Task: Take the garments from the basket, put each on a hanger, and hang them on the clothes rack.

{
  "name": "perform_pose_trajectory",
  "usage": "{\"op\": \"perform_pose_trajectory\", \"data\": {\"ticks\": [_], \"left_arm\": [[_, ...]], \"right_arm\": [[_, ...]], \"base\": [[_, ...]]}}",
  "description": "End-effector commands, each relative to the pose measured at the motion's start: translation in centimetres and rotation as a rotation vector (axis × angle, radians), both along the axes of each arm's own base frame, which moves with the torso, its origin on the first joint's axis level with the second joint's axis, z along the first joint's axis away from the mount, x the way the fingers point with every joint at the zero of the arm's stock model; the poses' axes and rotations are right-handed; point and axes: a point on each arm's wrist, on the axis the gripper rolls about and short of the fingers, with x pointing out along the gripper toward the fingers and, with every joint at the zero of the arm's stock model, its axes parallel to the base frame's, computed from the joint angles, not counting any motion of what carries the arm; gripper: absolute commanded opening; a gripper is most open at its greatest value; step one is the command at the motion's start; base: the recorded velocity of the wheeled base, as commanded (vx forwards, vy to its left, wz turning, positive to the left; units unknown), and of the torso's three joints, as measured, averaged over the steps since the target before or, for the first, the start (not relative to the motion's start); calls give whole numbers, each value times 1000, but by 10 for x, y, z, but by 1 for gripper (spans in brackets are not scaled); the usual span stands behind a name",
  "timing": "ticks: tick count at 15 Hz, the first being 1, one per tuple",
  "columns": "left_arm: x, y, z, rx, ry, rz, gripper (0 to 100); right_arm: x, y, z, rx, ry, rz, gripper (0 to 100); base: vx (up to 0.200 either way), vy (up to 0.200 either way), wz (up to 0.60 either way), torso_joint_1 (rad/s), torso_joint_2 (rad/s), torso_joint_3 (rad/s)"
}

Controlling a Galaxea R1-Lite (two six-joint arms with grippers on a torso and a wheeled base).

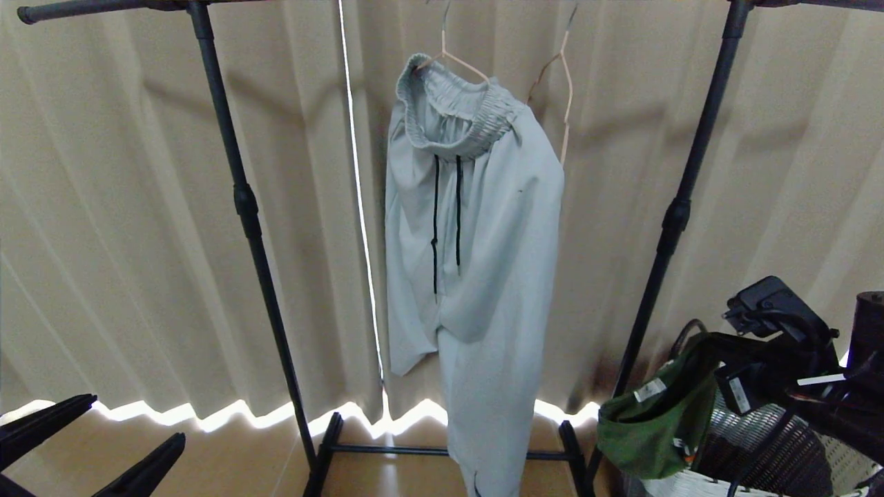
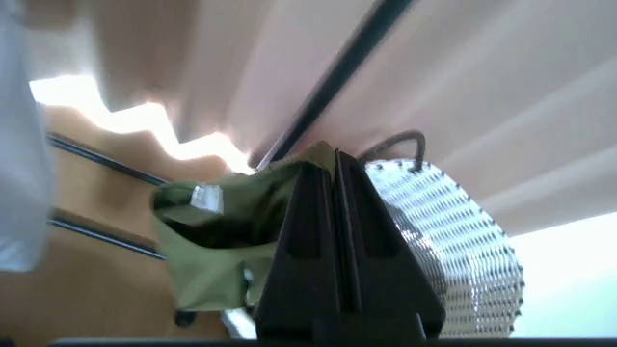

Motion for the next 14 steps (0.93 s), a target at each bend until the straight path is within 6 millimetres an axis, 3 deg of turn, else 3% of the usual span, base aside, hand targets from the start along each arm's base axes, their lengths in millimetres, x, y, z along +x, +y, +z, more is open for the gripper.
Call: {"op": "perform_pose_trajectory", "data": {"ticks": [1, 4, 8, 11, 14], "left_arm": [[0, 0, 0, -5, 3, 1, 100], [-2, 0, -7, -1, 24, -2, 100], [-1, -3, -7, 6, 32, -49, 100], [8, -16, 1, 1, 51, -207, 100], [33, -35, 20, -10, 73, -339, 100]], "right_arm": [[3, 4, 3, 2, -12, 18, 0], [3, 4, 8, 8, -32, 22, 0], [12, 23, 25, 43, -97, 105, 0], [14, 49, 43, 123, -152, 195, 0], [21, 80, 68, 258, -211, 273, 0]], "base": [[-200, 0, 0, -12, -2, -2], [0, 0, 0, 0, 0, 0], [0, 0, 0, 0, 0, 0], [0, 0, 0, 0, 0, 0], [0, 0, 0, 0, 0, 0]]}}
